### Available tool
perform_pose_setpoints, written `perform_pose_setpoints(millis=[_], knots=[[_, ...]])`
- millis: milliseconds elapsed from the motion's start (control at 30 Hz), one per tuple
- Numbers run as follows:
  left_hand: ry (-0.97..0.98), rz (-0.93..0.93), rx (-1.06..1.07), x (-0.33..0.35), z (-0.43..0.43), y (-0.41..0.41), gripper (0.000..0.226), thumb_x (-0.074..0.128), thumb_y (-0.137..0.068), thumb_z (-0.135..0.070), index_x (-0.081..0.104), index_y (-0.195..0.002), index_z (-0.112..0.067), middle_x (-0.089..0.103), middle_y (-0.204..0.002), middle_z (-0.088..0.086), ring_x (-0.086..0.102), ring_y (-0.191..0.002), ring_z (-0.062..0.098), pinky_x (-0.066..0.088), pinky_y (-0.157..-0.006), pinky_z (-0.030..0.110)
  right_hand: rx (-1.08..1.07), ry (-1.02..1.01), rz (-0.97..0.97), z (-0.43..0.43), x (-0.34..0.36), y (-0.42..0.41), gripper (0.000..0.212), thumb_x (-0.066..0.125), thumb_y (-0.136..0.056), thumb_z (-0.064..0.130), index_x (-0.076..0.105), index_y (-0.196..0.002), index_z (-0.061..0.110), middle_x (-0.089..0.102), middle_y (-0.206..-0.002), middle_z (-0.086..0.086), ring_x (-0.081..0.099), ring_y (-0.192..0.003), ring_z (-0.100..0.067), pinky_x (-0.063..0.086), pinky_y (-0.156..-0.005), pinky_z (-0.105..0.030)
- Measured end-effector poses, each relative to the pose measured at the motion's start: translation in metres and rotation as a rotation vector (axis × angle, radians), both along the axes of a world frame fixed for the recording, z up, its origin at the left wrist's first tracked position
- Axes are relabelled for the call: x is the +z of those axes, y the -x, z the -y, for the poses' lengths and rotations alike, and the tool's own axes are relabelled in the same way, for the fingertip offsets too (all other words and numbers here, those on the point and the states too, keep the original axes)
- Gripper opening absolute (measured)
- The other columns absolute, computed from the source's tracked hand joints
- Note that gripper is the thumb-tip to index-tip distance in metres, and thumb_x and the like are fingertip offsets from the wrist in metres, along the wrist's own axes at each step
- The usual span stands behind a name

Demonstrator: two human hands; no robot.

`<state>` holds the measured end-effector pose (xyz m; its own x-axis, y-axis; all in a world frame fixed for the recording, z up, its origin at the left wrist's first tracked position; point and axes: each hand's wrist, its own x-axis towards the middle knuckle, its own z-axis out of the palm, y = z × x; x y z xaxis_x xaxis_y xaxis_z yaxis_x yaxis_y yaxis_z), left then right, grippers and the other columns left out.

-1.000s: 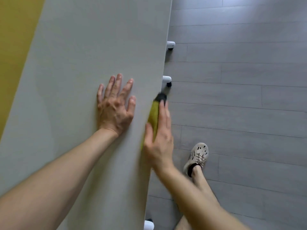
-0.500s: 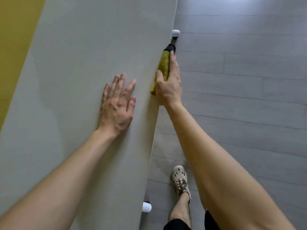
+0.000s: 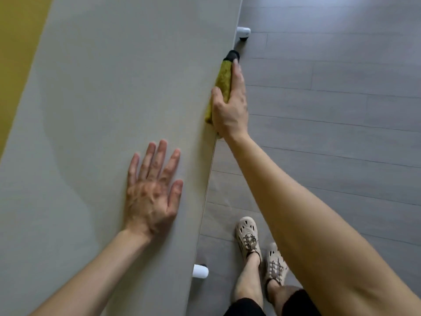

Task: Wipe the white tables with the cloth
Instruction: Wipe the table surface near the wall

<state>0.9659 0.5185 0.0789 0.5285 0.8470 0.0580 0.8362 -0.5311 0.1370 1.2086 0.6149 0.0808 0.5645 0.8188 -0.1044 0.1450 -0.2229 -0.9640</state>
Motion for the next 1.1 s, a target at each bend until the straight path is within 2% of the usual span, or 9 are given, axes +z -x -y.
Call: perform_pose_setpoints(millis=[133, 267, 333, 500, 633, 800, 900, 1033, 1100], knots=[[-0.008, -0.021, -0.008, -0.001, 0.000, 0.001, 0.066, 0.040, -0.107, -0.042, 0.034, -0.170, -0.022, 0.018, -0.181, 0.008, 0.015, -0.168, 0.028, 0.019, -0.130, 0.066, -0.010, -0.044, -0.011, 0.055, -0.002, 0.040, 0.075, 0.057, -0.106, 0.017, 0.024, -0.173, 0.025, 0.021, -0.181, 0.004, 0.023, -0.163, -0.008, 0.015, -0.114, -0.001], [-0.026, -0.025, -0.014, 0.000, -0.001, 0.000, 0.065, 0.037, -0.108, -0.042, 0.035, -0.169, -0.020, 0.021, -0.180, 0.009, 0.017, -0.168, 0.028, 0.020, -0.130, 0.066, 0.138, -0.031, -0.079, 0.216, 0.005, 0.120, 0.079, 0.060, -0.104, 0.011, 0.021, -0.173, 0.021, 0.010, -0.183, 0.007, 0.017, -0.166, -0.008, 0.021, -0.133, -0.026], [-0.026, -0.023, -0.010, 0.000, 0.000, 0.000, 0.065, 0.037, -0.108, -0.041, 0.034, -0.170, -0.021, 0.020, -0.181, 0.007, 0.016, -0.168, 0.027, 0.019, -0.130, 0.065, 0.216, -0.034, -0.110, 0.241, 0.009, 0.123, 0.079, 0.060, -0.105, 0.013, 0.020, -0.172, 0.022, 0.008, -0.183, 0.008, 0.015, -0.167, -0.007, 0.021, -0.133, -0.027], [-0.040, -0.039, -0.004, -0.001, -0.001, 0.000, 0.065, 0.036, -0.108, -0.044, 0.034, -0.170, -0.023, 0.019, -0.181, 0.005, 0.014, -0.168, 0.025, 0.018, -0.131, 0.063, 0.121, -0.040, -0.081, 0.106, -0.001, 0.052, 0.077, 0.059, -0.107, 0.017, 0.021, -0.173, 0.023, 0.017, -0.181, 0.004, 0.015, -0.161, 0.006, 0.011, -0.107, 0.007], [-0.046, -0.035, 0.002, -0.001, -0.002, 0.000, 0.065, 0.037, -0.108, -0.044, 0.034, -0.170, -0.025, 0.019, -0.181, 0.003, 0.013, -0.169, 0.023, 0.018, -0.131, 0.062, 0.071, -0.038, -0.026, 0.052, -0.005, 0.027, 0.076, 0.056, -0.108, 0.020, 0.020, -0.174, 0.026, 0.017, -0.182, 0.005, 0.019, -0.162, -0.006, 0.020, -0.109, -0.007], [-0.072, -0.041, -0.009, -0.003, -0.003, 0.002, 0.065, 0.036, -0.108, -0.044, 0.035, -0.170, -0.023, 0.022, -0.180, 0.006, 0.018, -0.168, 0.025, 0.021, -0.130, 0.063, 0.131, -0.064, -0.057, 0.193, -0.003, 0.112, 0.080, 0.058, -0.107, 0.015, 0.015, -0.174, 0.023, 0.004, -0.183, 0.010, 0.011, -0.166, -0.003, 0.023, -0.134, -0.031], [-0.082, -0.032, -0.007, -0.004, -0.002, 0.001, 0.065, 0.036, -0.108, -0.043, 0.035, -0.170, -0.024, 0.022, -0.180, 0.005, 0.017, -0.168, 0.024, 0.019, -0.131, 0.062, 0.222, -0.054, -0.065, 0.242, 0.001, 0.125, 0.081, 0.058, -0.106, 0.020, 0.013, -0.174, 0.024, 0.001, -0.183, 0.013, 0.010, -0.166, 0.000, 0.020, -0.132, -0.023], [-0.086, -0.025, -0.005, -0.006, -0.003, 0.001, 0.065, 0.037, -0.108, -0.044, 0.035, -0.170, -0.025, 0.022, -0.180, 0.006, 0.017, -0.168, 0.024, 0.020, -0.131, 0.062, 0.158, -0.034, -0.074, 0.149, -0.004, 0.079, 0.081, 0.059, -0.105, 0.021, 0.017, -0.174, 0.025, 0.011, -0.182, 0.009, 0.013, -0.159, 0.014, 0.016, -0.118, -0.003], [-0.085, -0.017, -0.001, -0.006, -0.002, 0.000, 0.065, 0.037, -0.108, -0.044, 0.035, -0.170, -0.025, 0.022, -0.180, 0.006, 0.017, -0.168, 0.024, 0.019, -0.131, 0.062, 0.091, -0.011, -0.083, 0.090, -0.004, 0.046, 0.083, 0.056, -0.100, 0.029, 0.019, -0.174, 0.028, 0.018, -0.181, 0.008, 0.021, -0.162, 0.000, 0.020, -0.120, -0.012]])
